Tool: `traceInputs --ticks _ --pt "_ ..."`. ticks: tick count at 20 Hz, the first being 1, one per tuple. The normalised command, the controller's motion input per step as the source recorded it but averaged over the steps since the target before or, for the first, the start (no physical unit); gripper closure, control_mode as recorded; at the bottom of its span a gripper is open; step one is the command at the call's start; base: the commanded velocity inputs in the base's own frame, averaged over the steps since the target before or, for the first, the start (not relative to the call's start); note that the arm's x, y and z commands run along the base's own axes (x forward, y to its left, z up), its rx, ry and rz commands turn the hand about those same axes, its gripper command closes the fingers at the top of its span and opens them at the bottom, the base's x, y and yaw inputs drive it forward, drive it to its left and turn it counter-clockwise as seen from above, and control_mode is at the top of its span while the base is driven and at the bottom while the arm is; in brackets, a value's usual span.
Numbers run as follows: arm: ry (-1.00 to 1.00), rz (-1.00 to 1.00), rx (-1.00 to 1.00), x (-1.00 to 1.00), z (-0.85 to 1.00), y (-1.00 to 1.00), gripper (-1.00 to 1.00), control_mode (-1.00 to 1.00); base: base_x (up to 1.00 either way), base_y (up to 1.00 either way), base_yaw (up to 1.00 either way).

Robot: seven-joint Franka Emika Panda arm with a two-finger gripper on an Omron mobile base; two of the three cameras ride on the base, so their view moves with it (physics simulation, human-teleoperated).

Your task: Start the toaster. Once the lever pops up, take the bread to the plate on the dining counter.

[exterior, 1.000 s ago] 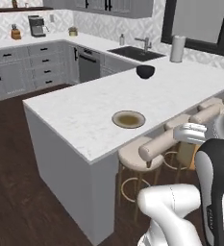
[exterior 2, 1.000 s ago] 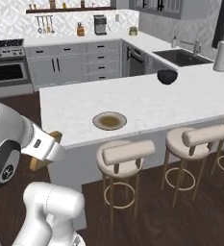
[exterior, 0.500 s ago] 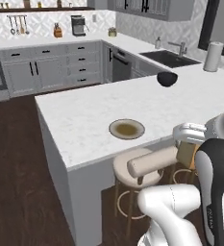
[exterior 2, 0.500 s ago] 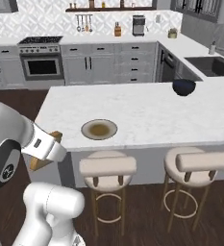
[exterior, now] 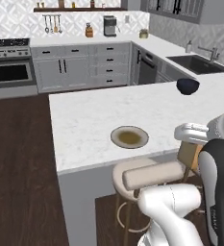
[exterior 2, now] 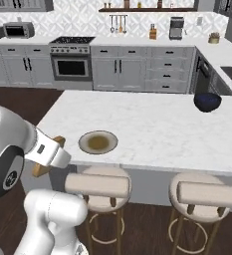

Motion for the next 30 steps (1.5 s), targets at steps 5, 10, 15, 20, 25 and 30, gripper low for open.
traceInputs --ticks 5,10,15,20,25,30 --pt "0.0 0.0 0.0 0.0 0.0 0.0 1.0 1.0 0.74 -0.14 0.24" --pt "0.03 0.15 0.09 0.47 -0.02 -0.18 1.0 -1.0 0.33 -0.08 0.09" --pt "0.0 0.23 0.11 0.81 -0.33 -0.32 1.0 -1.0 0.0 0.0 0.0" --pt "-0.03 0.19 0.03 0.72 -0.7 -0.06 1.0 -1.0 0.0 0.0 0.0" --pt "0.0 0.09 0.01 0.82 -0.9 0.0 1.0 -1.0 0.0 0.0 0.0" --pt "0.0 0.01 0.02 0.62 -0.47 0.0 1.0 -1.0 0.0 0.0 0.0"
